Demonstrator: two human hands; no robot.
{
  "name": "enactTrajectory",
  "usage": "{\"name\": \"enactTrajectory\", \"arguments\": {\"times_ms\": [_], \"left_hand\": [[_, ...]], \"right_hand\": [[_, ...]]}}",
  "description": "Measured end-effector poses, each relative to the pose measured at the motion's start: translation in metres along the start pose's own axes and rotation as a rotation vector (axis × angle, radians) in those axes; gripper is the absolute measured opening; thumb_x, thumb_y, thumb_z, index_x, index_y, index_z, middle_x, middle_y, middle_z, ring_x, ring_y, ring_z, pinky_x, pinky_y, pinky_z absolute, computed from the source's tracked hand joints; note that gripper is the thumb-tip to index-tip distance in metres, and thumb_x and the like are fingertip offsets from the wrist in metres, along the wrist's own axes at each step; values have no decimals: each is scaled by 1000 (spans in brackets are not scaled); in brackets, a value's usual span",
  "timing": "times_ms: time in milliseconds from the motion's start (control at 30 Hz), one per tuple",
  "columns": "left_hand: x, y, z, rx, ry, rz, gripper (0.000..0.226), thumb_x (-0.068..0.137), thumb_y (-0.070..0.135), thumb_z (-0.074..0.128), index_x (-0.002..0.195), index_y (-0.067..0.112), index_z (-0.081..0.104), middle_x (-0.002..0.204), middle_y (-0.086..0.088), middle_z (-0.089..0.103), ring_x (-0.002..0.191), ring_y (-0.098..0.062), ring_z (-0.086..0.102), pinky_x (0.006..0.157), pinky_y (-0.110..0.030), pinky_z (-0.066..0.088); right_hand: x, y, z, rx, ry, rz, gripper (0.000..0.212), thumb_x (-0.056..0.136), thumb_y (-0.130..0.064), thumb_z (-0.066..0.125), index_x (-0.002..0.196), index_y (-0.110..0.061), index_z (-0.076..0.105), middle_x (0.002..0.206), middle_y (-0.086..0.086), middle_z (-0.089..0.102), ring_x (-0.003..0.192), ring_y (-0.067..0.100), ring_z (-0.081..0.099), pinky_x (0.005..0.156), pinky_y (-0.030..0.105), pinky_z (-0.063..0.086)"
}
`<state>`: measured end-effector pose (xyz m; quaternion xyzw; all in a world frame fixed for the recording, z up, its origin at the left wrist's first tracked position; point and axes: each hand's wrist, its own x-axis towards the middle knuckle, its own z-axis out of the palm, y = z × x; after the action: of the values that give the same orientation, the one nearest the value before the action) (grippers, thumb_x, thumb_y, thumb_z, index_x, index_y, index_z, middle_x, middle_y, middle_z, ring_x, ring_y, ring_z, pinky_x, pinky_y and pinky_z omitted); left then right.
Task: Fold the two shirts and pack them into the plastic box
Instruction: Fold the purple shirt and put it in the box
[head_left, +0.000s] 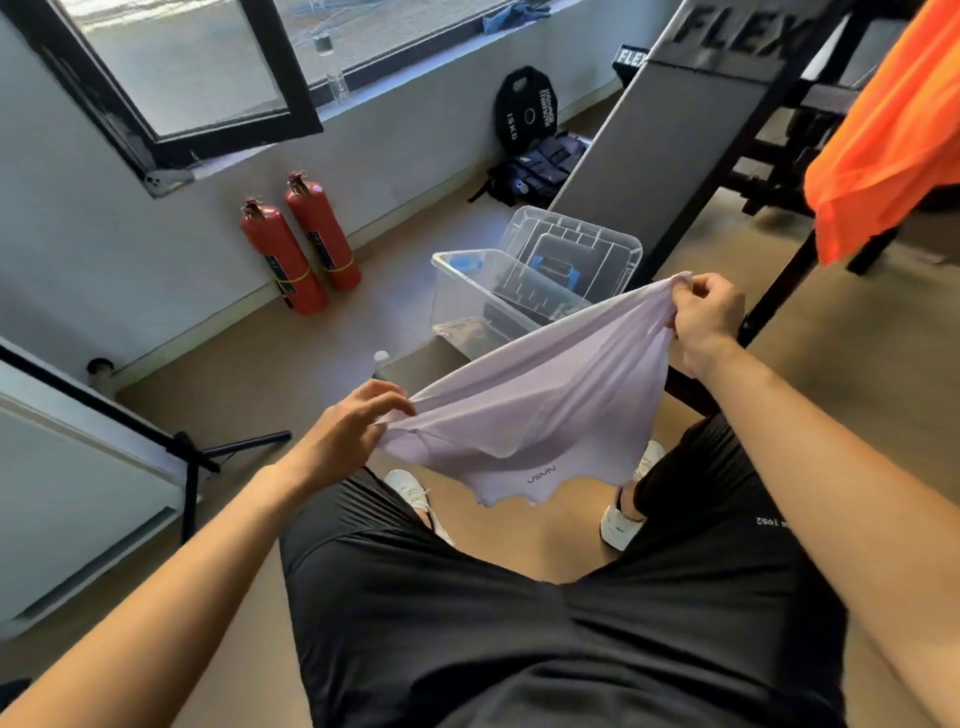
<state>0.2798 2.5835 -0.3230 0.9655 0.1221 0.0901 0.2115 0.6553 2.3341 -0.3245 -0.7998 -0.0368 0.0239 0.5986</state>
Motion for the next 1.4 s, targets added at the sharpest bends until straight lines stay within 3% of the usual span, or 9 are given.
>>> {"name": "enactTrajectory", "arguments": {"times_ms": [133,233,467,667,833,967,1067,1300,1400], "left_hand": [[8,5,19,315,-188,154,64,87,-9,68,132,35,67,140,-10,54,105,-27,66,88,-36,61],[13,10,32,380,-207,156,50,91,-2,66,130,29,70,122,-10,62,98,-26,67,84,-33,60],[14,35,40,-80,-89,25,23,75,12,64,69,28,78,68,15,58,63,-4,54,59,-17,42],[9,44,40,42,-14,217,34,64,39,94,75,19,68,78,7,59,69,-13,51,59,-24,49],[12,48,41,66,137,255,35,79,40,83,69,13,63,78,3,59,72,-16,48,62,-25,46],[12,58,39,-165,244,123,33,89,34,76,70,12,60,96,-4,73,73,-12,63,66,-21,54],[13,56,39,-322,322,-97,20,84,27,74,77,22,55,65,-1,69,53,-15,61,51,-27,54],[22,35,32,-65,49,132,26,93,3,66,114,14,76,89,-4,68,70,-12,66,66,-22,56],[30,33,29,43,3,181,15,97,8,64,101,12,78,86,-3,67,66,-16,61,62,-27,52]], "right_hand": [[4,-2,-3,9,5,35,18,99,-29,61,93,-13,68,93,4,68,88,26,70,77,44,63],[4,-2,-3,23,-5,57,20,99,-30,60,92,-12,67,92,8,70,78,26,71,66,37,63],[8,8,-16,104,-28,105,14,99,-23,62,93,-11,65,87,7,69,56,13,65,48,22,51],[21,15,-28,173,-31,165,13,99,-23,61,91,-14,65,87,7,71,60,13,67,54,21,55],[25,17,-31,203,-22,213,17,99,-24,62,82,-21,61,85,5,71,63,14,69,58,23,59],[24,21,-34,214,-16,243,12,99,-22,62,93,-12,64,80,5,68,58,13,65,50,18,53],[24,27,-40,217,-9,252,11,100,-22,61,94,-12,63,79,4,68,60,13,65,55,21,56],[34,33,-53,176,16,253,19,98,-17,62,80,-22,63,80,3,68,57,11,65,50,18,52],[35,32,-52,170,10,255,12,98,-18,64,86,-17,65,83,3,69,62,11,67,52,19,54]]}}
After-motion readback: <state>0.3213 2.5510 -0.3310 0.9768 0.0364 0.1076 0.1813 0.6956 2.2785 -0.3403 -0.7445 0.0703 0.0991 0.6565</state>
